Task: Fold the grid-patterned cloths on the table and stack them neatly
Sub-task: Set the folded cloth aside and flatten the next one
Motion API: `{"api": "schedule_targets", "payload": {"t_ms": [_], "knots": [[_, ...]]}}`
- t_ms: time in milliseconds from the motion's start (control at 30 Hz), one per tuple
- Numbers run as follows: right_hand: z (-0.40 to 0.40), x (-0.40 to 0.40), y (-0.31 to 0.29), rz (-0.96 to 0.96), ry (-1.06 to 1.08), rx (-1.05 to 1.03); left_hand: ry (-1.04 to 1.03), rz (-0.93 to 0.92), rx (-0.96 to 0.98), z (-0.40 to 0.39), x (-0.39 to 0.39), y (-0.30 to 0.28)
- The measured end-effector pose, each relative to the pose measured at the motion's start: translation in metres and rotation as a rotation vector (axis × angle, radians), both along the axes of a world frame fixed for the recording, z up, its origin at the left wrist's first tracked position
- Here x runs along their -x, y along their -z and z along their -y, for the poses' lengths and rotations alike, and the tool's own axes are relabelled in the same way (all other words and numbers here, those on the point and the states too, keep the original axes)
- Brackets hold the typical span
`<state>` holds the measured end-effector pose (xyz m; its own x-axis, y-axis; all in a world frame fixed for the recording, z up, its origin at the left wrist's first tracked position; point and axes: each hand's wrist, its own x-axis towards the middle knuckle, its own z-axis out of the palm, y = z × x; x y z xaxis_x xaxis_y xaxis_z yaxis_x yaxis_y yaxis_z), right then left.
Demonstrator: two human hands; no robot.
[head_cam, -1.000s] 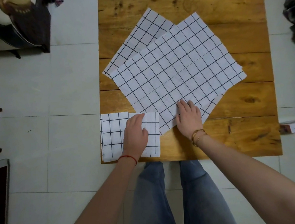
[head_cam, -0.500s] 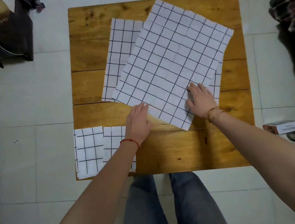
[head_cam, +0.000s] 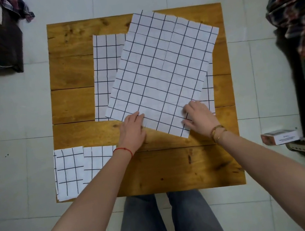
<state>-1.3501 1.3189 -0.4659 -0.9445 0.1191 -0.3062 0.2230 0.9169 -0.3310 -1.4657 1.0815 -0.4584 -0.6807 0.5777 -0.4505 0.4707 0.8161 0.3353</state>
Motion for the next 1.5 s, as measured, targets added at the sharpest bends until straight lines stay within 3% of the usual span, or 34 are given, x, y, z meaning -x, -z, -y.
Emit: {"api": "schedule_targets", "payload": {"t_ms": [133,467,600,800,933,1133,1500], "knots": [[0.023,-0.020,0.009,0.102,-0.123,0.028,-0.018,0.006,0.028,0.005,0.000,0.000],[0.037,-0.015,0.019,0.149,0.080,0.069,0.008,0.013,0.063,0.004,0.000,0.002],[0.038,-0.010,0.010,0.090,0.339,0.340,0.039,-0.018,0.033,-0.004,0.001,-0.002],[0.044,0.010,-0.031,-0.102,0.616,0.628,0.041,-0.048,-0.189,-0.030,0.017,-0.028],[0.044,0.025,-0.071,-0.146,0.524,0.587,0.042,-0.074,-0.274,-0.043,0.038,-0.061],[0.037,0.049,-0.141,-0.257,0.310,0.220,0.096,-0.107,-0.331,-0.047,0.061,-0.130],[-0.006,0.102,-0.278,-0.432,0.322,0.247,-0.044,-0.127,-0.361,-0.026,0.110,-0.247]]}}
